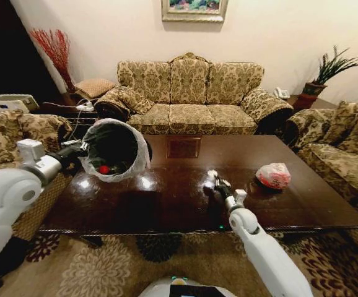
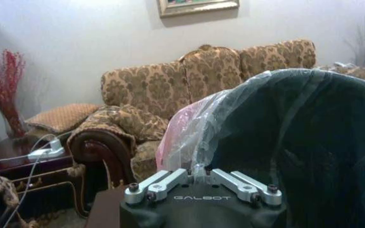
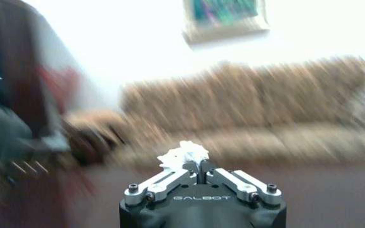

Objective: Move to the front of the table and place the trash on the table into the trash bin.

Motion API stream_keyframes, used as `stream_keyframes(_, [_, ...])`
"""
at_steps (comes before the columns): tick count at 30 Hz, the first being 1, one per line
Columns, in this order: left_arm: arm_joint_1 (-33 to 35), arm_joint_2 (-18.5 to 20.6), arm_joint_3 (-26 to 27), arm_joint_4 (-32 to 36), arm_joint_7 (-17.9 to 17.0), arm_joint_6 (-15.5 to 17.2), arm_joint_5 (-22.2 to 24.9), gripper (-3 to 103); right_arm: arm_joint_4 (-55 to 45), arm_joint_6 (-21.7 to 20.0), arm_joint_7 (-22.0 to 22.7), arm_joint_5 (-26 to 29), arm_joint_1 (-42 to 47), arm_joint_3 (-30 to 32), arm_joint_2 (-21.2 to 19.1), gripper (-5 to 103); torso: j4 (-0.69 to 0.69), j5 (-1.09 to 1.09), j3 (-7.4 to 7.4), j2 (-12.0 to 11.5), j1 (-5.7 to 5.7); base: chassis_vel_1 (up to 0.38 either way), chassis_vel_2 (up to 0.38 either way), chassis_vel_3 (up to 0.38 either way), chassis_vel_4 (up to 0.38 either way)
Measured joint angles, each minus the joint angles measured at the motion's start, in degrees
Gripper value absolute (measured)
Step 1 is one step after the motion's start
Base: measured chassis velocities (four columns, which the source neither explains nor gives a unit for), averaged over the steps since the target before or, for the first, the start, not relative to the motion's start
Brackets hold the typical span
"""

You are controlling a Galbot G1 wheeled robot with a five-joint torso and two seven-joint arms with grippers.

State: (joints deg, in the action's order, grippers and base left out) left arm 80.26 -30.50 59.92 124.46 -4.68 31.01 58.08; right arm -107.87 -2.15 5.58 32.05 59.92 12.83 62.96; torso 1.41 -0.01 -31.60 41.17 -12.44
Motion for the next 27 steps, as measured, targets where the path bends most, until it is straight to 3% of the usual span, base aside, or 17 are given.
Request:
stream_keyframes(7, [0.7,0.3,-1.5,0.3,0.0,0.0,-0.6,0,-13.5,-0.2,-4.9,10.4,-6.6,-2.9,-3.4,0,0.00,0.00,0.00,0.0,0.01,0.000,0.000,0.000,0.000])
stream_keyframes(8, [0.8,0.4,-1.7,0.3,0.0,0.0,-0.6,0,-15.1,-0.7,-5.9,13.2,-8.7,-3.4,-4.1,0,0.00,0.00,0.00,0.0,0.00,0.000,0.000,0.000,0.000])
stream_keyframes(9, [0.9,0.8,-2.1,0.5,0.0,0.1,-0.7,0,-17.4,-2.0,-8.9,20.0,-15.1,-5.5,-5.5,0,0.00,-0.01,0.00,0.0,0.01,0.000,0.000,0.000,0.000])
stream_keyframes(12, [0.9,1.1,-2.4,0.8,0.0,0.2,-0.7,0,-17.6,-3.2,-10.3,24.1,-20.6,-8.0,-6.3,0,0.00,0.01,0.00,0.0,0.00,0.000,0.000,0.000,0.000])
stream_keyframes(14, [1.0,1.0,-3.1,1.6,0.0,0.2,-0.7,0,-16.0,-4.2,-13.2,28.0,-27.1,-12.8,-6.0,0,0.01,0.00,0.00,0.0,0.00,0.000,0.000,0.000,0.000])
stream_keyframes(22, [2.2,-1.1,-3.5,5.0,0.2,0.4,-0.5,0,-9.8,-4.8,-17.0,28.0,-36.5,-25.9,-0.6,0,0.01,0.00,0.00,0.0,0.00,0.000,0.000,0.000,0.000])
stream_keyframes(27, [2.5,-1.6,-3.6,6.1,0.2,0.7,-0.4,0,-7.1,-4.8,-17.2,26.4,-39.1,-29.5,1.5,0,0.01,0.00,-0.01,0.0,0.00,0.000,0.000,0.000,0.000])
